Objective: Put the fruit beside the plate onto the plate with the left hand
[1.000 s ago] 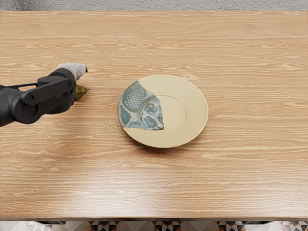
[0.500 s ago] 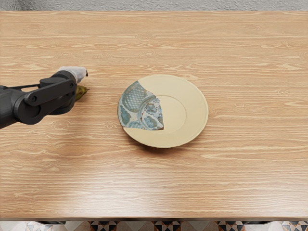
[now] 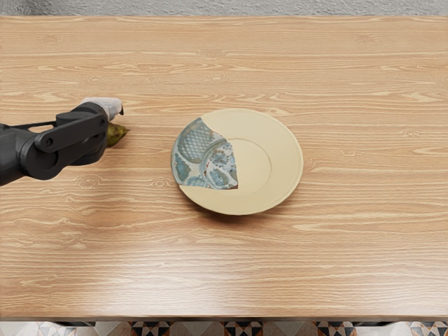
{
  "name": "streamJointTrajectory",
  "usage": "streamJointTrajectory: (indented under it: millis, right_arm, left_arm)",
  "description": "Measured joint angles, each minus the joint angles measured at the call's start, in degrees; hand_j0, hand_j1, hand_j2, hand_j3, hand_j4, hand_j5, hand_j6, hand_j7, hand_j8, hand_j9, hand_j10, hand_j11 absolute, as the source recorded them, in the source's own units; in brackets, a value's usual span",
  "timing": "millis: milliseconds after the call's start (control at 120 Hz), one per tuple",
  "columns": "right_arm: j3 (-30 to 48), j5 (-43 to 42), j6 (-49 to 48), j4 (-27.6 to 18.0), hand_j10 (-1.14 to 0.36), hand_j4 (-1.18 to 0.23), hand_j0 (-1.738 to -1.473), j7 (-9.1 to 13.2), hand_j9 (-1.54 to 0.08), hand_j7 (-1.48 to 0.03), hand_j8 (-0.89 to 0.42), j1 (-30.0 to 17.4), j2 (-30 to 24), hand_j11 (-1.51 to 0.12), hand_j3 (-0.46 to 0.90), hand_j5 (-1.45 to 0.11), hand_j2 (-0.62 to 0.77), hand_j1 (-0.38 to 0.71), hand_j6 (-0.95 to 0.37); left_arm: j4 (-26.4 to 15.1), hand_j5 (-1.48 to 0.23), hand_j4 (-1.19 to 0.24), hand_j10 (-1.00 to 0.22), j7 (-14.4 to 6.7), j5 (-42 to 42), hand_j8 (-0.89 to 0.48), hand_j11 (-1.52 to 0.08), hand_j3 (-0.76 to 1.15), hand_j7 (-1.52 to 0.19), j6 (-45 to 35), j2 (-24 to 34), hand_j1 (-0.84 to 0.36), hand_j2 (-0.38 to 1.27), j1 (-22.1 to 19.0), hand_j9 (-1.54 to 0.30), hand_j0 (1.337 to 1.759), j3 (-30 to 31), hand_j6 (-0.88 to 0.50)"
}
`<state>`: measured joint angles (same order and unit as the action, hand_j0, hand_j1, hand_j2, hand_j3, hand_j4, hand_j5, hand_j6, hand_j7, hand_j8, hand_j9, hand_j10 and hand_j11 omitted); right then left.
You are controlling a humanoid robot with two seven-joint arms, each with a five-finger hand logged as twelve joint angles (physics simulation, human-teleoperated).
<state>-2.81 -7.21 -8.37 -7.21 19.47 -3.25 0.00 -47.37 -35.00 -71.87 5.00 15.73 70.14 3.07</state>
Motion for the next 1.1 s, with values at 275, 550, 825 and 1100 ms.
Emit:
streamJointTrajectory:
  millis: [275,550,825,1100]
  right_arm:
    - [0.00,0.00,0.02,0.00,0.00,0.00,-1.658,-0.05,0.00,0.00,0.00,0.00,0.00,0.00,0.00,0.00,0.00,-0.35,0.00]
    - [0.00,0.00,0.02,0.00,0.00,0.00,-1.658,-0.05,0.00,0.00,0.00,0.00,0.00,0.00,0.00,0.00,0.00,-0.35,0.00]
    - [0.00,0.00,0.02,0.00,0.00,0.00,-1.658,-0.05,0.00,0.00,0.00,0.00,0.00,0.00,0.00,0.00,0.00,-0.35,0.00]
    - [0.00,0.00,0.02,0.00,0.00,0.00,-1.658,-0.05,0.00,0.00,0.00,0.00,0.00,0.00,0.00,0.00,0.00,-0.35,0.00]
  left_arm:
    - [0.55,-0.38,-0.30,-0.30,0.00,0.00,-0.30,-0.38,0.00,-0.38,-0.06,-1.94,0.00,0.06,0.05,-0.38,1.658,-0.07,-0.30]
    - [0.68,-0.45,-0.35,-0.35,0.00,0.00,-0.35,-0.45,0.00,-0.45,0.02,-1.70,-0.06,0.07,-0.25,-0.45,1.658,0.01,-0.35]
    - [0.69,-0.49,-0.38,-0.38,0.00,0.01,-0.38,-0.49,0.00,-0.49,0.04,-1.41,-0.10,0.08,-0.39,-0.49,1.658,0.09,-0.38]
    - [1.68,-0.53,-0.41,-0.41,0.00,-0.04,-0.41,-0.53,0.00,-0.53,0.00,-1.76,-0.14,0.09,-0.35,-0.53,1.658,0.98,-0.43]
